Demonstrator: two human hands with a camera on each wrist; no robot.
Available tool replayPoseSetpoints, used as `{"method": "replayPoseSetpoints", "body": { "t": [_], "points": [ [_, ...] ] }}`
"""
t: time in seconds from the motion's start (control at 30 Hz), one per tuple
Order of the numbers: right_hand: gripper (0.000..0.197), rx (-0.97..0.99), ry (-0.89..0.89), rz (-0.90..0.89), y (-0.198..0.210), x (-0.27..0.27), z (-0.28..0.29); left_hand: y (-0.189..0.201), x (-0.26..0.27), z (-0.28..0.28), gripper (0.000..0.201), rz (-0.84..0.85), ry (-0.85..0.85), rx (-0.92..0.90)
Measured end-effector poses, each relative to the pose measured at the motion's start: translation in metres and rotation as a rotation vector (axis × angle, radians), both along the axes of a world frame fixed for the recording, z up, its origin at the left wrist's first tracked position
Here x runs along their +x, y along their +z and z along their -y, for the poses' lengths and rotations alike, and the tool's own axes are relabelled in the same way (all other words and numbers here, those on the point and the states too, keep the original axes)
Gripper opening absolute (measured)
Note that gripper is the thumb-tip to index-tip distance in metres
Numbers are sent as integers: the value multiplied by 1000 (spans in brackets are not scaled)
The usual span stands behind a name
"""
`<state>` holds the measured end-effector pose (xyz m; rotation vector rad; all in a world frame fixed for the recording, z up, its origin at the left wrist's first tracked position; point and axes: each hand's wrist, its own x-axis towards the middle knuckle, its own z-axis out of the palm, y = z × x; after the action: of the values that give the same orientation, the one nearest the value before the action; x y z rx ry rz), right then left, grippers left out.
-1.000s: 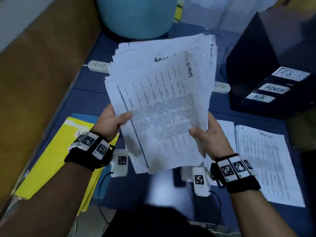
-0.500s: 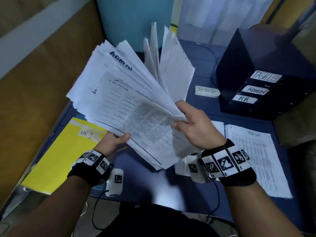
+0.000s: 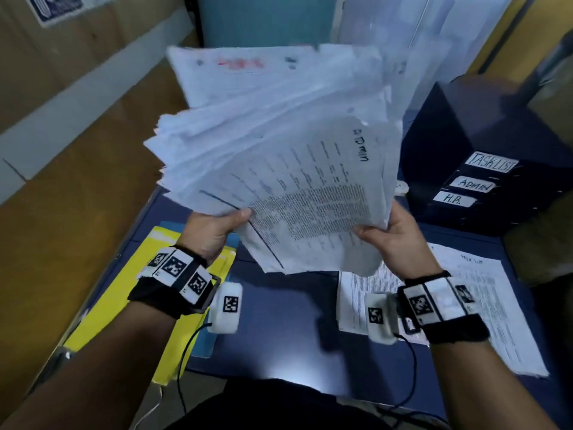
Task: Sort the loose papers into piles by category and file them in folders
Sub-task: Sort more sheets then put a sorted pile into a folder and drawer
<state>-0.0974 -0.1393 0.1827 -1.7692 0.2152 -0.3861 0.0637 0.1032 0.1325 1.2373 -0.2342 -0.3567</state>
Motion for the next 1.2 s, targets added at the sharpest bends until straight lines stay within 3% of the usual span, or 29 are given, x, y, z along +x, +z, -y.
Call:
{"method": "replayPoseSetpoints", "body": {
  "t": [0.1, 0.17, 0.3, 0.37, 0.5, 0.6, 0.7, 0.73, 0.87, 0.93, 1.03, 1.2],
  "points": [
    [46, 57, -97, -31, -24, 13, -4, 6, -3, 9, 27, 240, 163, 246],
    [42, 72, -148, -26, -36, 18, -5, 10, -5, 14, 15, 285, 193, 248],
    [36, 68, -191, -13, -47, 27, 4, 13, -7, 21, 27, 294, 170, 167],
    [43, 69, -176, -17, -51, 27, 5, 9, -11, 22, 35, 327, 123, 183],
    [49, 222, -222, -91, -71, 26, 2, -16, -17, 19, 73, 317, 28, 236],
    [42, 206, -245, -143, -87, 32, -2, -31, -19, 25, 61, 261, 37, 292],
    [32, 179, -304, -150, -89, 42, -5, -33, -17, 30, 35, 301, 167, 340],
    [32, 180, -315, -145, -86, 45, -5, -30, -16, 31, 35, 321, 203, 342],
    [35, 203, -251, -53, -61, 44, 5, -16, -10, 28, 44, 333, 223, 158],
    [40, 245, -163, 14, -54, 38, 10, -17, -10, 23, 59, 337, 139, 153],
    [50, 205, -175, 44, -56, 33, 11, -33, -15, 21, 80, 278, 68, 219],
    [27, 127, -369, 121, -54, 49, 0, -46, -17, 27, 84, 239, 58, 253]
  ]
}}
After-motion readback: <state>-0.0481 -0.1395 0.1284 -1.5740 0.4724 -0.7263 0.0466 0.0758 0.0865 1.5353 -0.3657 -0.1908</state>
